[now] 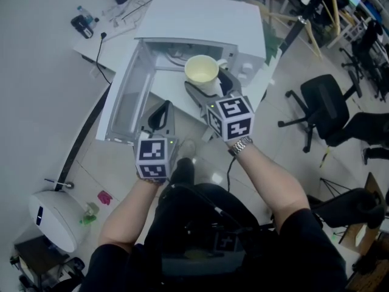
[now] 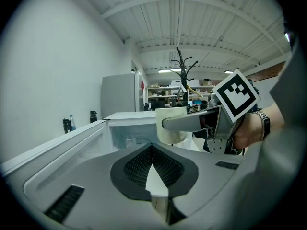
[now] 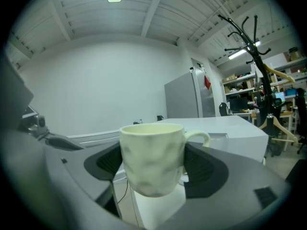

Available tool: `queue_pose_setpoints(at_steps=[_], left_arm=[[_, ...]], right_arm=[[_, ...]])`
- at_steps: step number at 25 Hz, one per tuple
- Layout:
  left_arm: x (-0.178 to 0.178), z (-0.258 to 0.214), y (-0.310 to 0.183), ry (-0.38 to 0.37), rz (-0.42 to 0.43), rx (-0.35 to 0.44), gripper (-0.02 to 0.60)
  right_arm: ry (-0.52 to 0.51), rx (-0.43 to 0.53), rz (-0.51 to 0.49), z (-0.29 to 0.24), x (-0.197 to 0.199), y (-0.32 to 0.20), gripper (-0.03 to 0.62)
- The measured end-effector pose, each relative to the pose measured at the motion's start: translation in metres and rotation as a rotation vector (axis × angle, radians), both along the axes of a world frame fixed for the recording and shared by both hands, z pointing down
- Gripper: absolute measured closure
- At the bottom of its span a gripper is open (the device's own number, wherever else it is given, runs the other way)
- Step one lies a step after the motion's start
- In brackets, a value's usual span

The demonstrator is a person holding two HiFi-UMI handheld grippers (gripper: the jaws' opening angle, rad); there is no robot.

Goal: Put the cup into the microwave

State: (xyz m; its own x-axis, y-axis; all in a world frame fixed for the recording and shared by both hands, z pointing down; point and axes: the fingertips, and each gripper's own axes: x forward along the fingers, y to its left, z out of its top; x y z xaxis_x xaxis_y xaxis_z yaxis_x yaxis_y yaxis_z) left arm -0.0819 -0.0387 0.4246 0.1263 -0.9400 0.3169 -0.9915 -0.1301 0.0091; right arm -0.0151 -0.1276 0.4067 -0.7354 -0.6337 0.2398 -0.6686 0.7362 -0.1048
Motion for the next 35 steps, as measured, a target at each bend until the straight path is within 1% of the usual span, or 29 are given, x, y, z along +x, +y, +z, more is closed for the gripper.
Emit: queue_pose_setpoints(at_steps=[10, 15, 23, 29, 35], left_arm=[[-0.001, 0.007, 0.013, -0.005, -0.023, -0.019, 0.580], [-0.004, 0.009, 0.009, -0.013, -0.022, -0.033, 0.580], [-0.008, 0.010, -0.015, -0.029, 0.030, -0.046, 0.580], [-0.016, 0.016, -0.040, -0.019, 0.075, -0.069, 0.580], [-0.023, 0.027, -0.067, 0.009, 0.111, -0.101, 0.580]], right_arm=[[-0.010, -0.014, -0.019, 0.015, -0.005, 0.001, 0.168], [-0.006, -0.026, -0.025, 0.026, -0.009, -0.004, 0.168], [-0.010, -0.049, -0.001, 0.045, -0.019, -0.026, 0.168], [-0.005, -0.064, 0.039, 0.060, -0.027, -0.049, 0.168], [0.013, -0.069, 0.078, 0.074, -0.035, -0.072, 0.168]])
